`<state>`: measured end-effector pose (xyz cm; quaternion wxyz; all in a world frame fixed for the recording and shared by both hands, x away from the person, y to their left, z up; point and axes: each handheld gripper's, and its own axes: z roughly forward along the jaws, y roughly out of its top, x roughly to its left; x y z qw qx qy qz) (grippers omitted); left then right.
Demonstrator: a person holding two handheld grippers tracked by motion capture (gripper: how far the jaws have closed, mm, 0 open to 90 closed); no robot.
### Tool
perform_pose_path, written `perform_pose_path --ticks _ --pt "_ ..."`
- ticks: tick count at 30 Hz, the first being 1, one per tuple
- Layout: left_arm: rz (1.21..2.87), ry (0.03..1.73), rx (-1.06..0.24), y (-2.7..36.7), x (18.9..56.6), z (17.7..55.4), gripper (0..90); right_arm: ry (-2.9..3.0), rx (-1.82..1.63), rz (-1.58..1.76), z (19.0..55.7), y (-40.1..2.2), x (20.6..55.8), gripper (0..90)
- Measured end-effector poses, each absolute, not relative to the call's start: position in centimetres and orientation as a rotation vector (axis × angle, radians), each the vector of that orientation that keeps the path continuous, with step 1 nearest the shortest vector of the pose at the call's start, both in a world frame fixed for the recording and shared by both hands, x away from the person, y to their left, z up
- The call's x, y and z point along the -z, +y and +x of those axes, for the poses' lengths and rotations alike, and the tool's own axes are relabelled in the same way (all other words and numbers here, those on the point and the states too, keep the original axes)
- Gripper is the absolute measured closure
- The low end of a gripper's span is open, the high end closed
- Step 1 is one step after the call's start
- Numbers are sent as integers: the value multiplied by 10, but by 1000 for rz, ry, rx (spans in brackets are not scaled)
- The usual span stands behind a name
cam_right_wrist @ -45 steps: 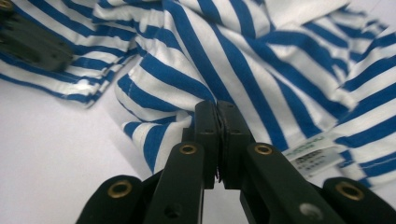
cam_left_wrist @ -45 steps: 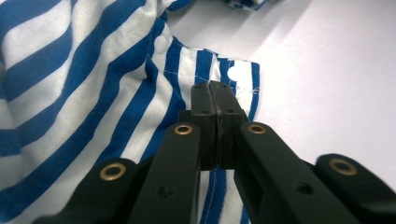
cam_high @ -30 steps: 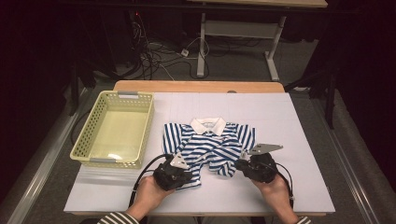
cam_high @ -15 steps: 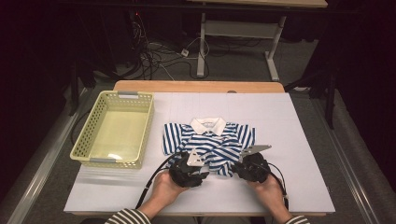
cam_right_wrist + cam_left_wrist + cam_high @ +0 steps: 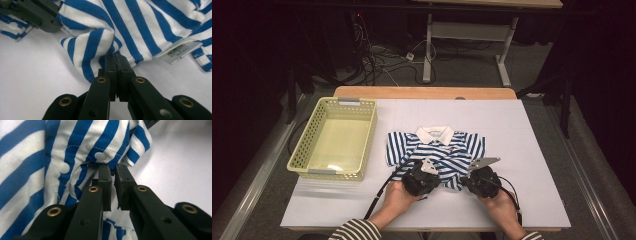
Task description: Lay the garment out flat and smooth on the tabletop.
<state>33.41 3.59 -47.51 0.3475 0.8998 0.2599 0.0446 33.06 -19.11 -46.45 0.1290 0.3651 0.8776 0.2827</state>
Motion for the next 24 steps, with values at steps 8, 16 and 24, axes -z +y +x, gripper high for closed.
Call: perform_pose_path --ticks 8,16,24 --pt "2305 628 -75 47 457 322 821 2477 -891 1053 315 -212 444 897" --pt "2271 613 -4 53 444 319 817 2390 -922 1074 301 -235 432 896" --pt "2356 670 -62 45 467 332 766 2420 -838 1142 332 -230 453 894"
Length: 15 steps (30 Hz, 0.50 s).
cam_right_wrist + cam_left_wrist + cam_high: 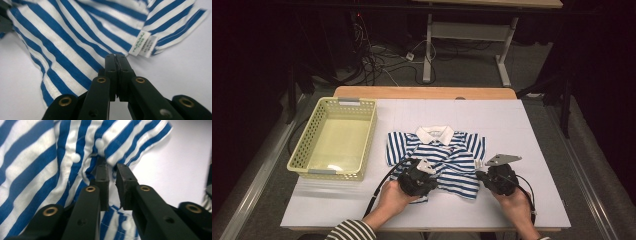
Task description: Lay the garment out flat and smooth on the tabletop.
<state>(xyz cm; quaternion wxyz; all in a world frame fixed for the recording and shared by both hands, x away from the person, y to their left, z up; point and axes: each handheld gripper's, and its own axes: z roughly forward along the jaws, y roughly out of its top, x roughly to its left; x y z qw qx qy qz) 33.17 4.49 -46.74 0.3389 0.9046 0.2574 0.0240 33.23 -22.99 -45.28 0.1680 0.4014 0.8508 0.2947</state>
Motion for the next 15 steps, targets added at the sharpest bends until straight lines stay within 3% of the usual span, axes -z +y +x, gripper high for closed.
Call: perform_pose_path --ticks 6,15 --pt "2337 711 -102 56 465 327 651 2406 -891 1177 328 -233 453 794" --pt "2344 798 -143 87 469 305 542 2431 -934 1218 302 -242 454 723"
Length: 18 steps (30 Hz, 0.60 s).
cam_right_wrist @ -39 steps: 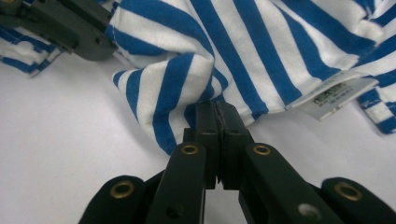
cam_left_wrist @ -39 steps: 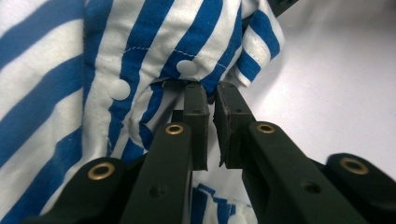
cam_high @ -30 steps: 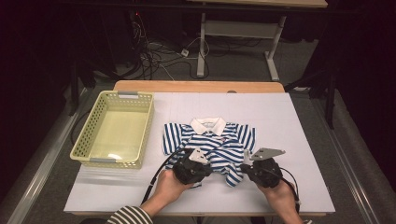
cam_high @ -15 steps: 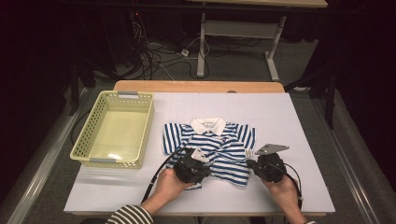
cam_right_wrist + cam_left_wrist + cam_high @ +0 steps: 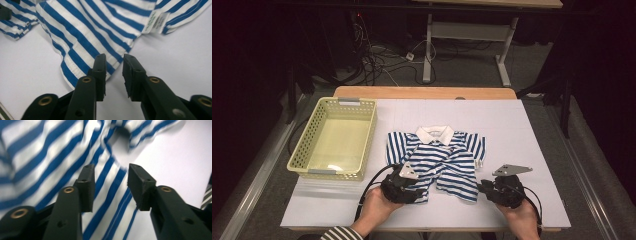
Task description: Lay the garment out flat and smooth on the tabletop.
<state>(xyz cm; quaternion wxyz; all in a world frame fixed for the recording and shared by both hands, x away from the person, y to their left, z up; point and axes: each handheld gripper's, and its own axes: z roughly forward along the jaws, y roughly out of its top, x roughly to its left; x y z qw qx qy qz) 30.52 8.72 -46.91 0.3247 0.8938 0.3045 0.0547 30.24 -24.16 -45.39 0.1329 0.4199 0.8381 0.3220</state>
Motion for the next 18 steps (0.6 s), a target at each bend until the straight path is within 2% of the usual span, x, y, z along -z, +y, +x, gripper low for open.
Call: perform_pose_path --ticks 3,6,11,18 --pt "2351 819 -141 91 475 302 513 2466 -915 1231 307 -236 461 682" --pt "2364 821 -142 87 478 303 512 2501 -861 1220 310 -228 468 684" --pt "2361 800 -155 82 480 301 534 2543 -825 1156 307 -221 467 873" --pt "2355 795 -153 81 481 301 550 2530 -779 1124 301 -224 461 884"
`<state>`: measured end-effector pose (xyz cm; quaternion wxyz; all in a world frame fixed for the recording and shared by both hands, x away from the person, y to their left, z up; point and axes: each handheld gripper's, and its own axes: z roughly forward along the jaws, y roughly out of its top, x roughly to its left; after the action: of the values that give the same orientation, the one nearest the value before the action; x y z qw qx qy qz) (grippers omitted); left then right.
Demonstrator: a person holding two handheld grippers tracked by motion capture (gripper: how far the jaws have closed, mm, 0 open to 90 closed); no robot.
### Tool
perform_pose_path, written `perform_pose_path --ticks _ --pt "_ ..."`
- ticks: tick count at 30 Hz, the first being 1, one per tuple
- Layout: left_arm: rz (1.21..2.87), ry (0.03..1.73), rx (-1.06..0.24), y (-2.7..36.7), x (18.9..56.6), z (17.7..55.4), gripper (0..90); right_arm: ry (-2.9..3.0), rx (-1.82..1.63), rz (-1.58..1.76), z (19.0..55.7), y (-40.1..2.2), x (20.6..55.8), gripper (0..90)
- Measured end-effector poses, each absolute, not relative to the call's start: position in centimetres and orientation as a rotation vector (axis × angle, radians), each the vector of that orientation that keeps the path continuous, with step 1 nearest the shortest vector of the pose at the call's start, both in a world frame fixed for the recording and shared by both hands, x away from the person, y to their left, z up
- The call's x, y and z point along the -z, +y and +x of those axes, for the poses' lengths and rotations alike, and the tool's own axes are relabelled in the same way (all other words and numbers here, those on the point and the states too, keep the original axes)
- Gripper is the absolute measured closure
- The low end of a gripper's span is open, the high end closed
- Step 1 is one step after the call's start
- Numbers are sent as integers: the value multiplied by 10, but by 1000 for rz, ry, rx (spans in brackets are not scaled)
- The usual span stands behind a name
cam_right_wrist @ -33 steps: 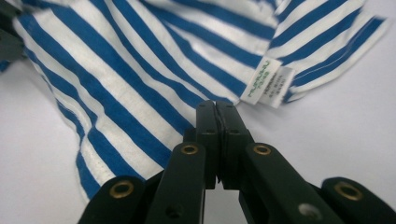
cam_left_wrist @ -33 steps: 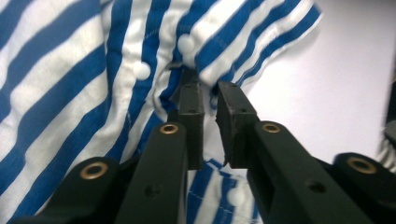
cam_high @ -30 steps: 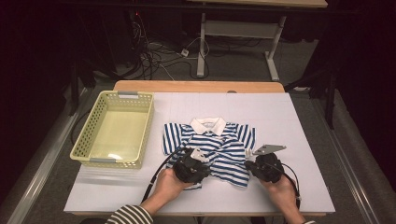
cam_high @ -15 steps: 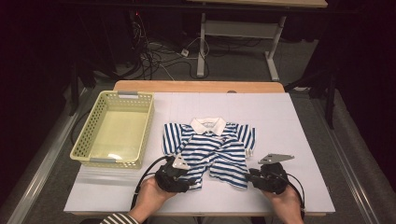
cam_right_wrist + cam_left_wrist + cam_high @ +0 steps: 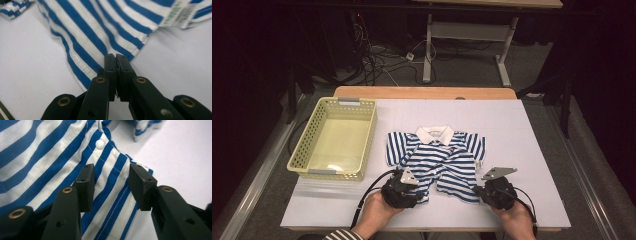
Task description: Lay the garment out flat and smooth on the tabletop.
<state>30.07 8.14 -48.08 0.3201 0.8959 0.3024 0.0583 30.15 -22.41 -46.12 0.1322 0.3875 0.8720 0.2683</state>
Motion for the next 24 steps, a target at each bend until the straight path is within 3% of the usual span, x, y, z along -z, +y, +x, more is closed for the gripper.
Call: perform_pose_path --ticks 7,10,17,24 --pt "2352 783 -148 79 481 300 587 2401 -792 1182 298 -252 450 880" --pt "2353 777 -147 78 481 300 608 2398 -822 1209 300 -253 450 804" --pt "2370 743 -141 73 480 301 737 2479 -972 1080 290 -215 448 755" --pt "2390 727 -146 70 479 301 822 2576 -886 1030 303 -183 466 634"
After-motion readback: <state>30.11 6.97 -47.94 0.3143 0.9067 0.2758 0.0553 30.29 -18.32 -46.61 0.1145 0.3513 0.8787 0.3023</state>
